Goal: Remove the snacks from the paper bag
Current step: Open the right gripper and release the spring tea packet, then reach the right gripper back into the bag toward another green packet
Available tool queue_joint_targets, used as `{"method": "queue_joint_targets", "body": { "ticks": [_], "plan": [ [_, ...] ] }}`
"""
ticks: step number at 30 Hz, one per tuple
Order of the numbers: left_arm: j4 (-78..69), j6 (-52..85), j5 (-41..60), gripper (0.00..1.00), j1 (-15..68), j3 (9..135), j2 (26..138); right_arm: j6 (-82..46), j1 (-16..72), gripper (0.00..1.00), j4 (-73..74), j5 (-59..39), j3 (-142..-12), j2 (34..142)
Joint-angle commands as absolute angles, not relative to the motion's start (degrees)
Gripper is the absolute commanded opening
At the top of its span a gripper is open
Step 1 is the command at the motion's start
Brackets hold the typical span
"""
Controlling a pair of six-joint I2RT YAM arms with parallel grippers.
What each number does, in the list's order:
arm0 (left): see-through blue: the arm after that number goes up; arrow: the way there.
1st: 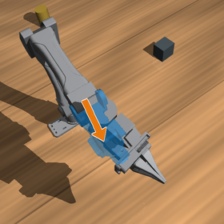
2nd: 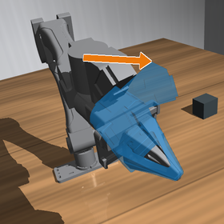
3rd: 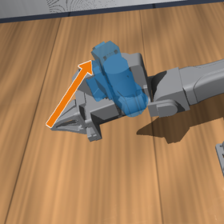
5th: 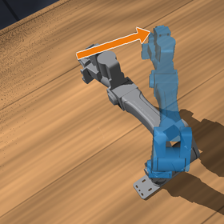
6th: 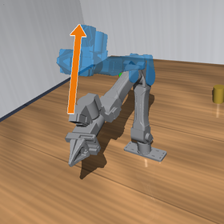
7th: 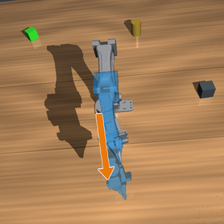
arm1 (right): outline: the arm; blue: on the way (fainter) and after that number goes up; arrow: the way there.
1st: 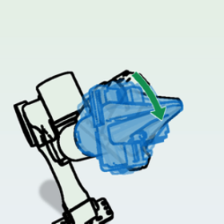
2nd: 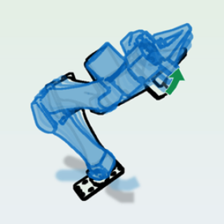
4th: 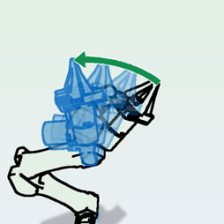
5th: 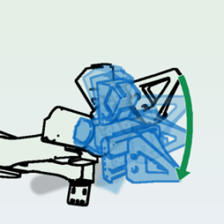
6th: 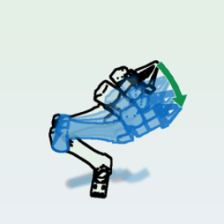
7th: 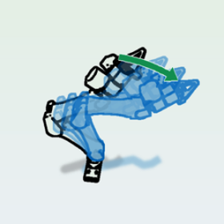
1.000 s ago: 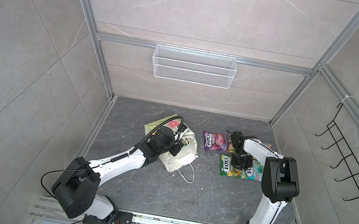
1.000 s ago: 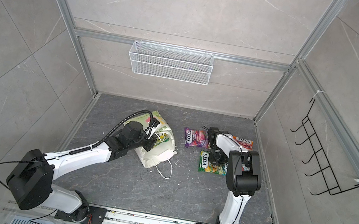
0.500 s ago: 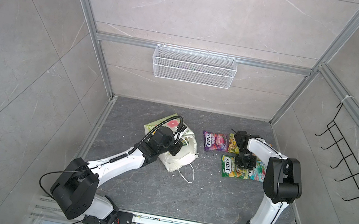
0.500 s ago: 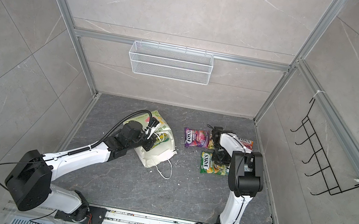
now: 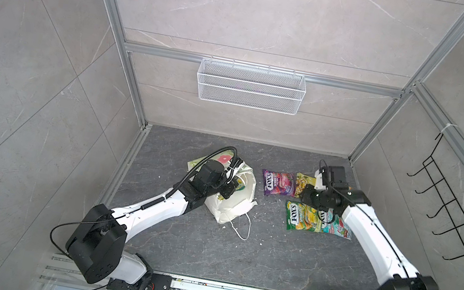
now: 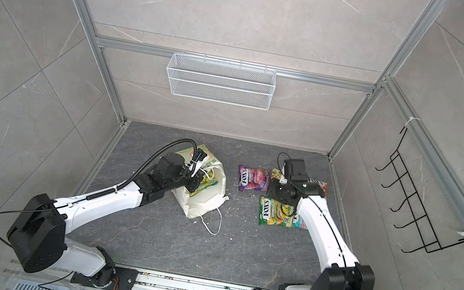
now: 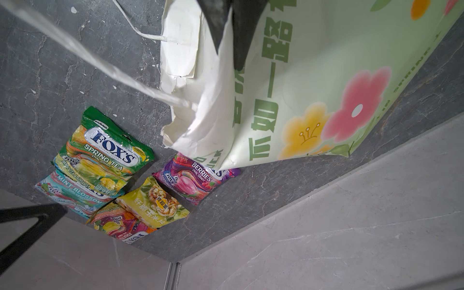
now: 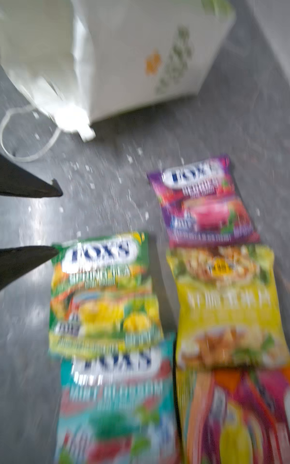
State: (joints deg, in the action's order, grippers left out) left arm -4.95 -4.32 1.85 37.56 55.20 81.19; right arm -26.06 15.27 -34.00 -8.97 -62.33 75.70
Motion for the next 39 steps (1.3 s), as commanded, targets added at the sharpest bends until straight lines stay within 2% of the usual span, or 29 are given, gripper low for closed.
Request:
{"method": "queue_joint_targets", "body": {
  "ticks": [1, 6, 8, 16, 19, 22, 39],
  "plan": [
    [-5.29, -4.61, 3.71, 0.0, 37.36, 58.8, 82.0, -36.34, 23.17, 0.32, -13.41, -16.94, -54.76, 74.64],
    [-5.27, -4.0, 5.55, 0.0, 37.41, 59.91, 82.94, -50.42, 31.66, 0.32, 12.0, -11.44, -41.89, 75.86],
    [-4.8, -3.87, 6.26, 0.0, 37.42, 60.78, 83.77, -52.78, 34.44, 0.32, 16.85, -9.13, -40.51, 78.45],
    [-5.28, -2.63, 8.46, 0.0, 37.53, 60.74, 84.34, -59.83, 42.77, 0.36, 26.09, 1.19, -40.92, 87.67],
    [-5.79, -1.95, 8.89, 0.0, 37.53, 59.64, 83.84, -58.71, 44.19, 0.36, 24.46, 2.73, -43.36, 90.85],
    [-5.98, -1.59, 8.77, 0.0, 37.7, 59.15, 84.03, -59.13, 44.78, 0.37, 30.11, 2.82, -42.92, 94.56],
    [-7.48, -1.51, 9.86, 0.0, 40.31, 56.96, 82.1, -63.63, 46.57, 0.42, 32.2, 5.55, -50.74, 109.03]
  ]
}}
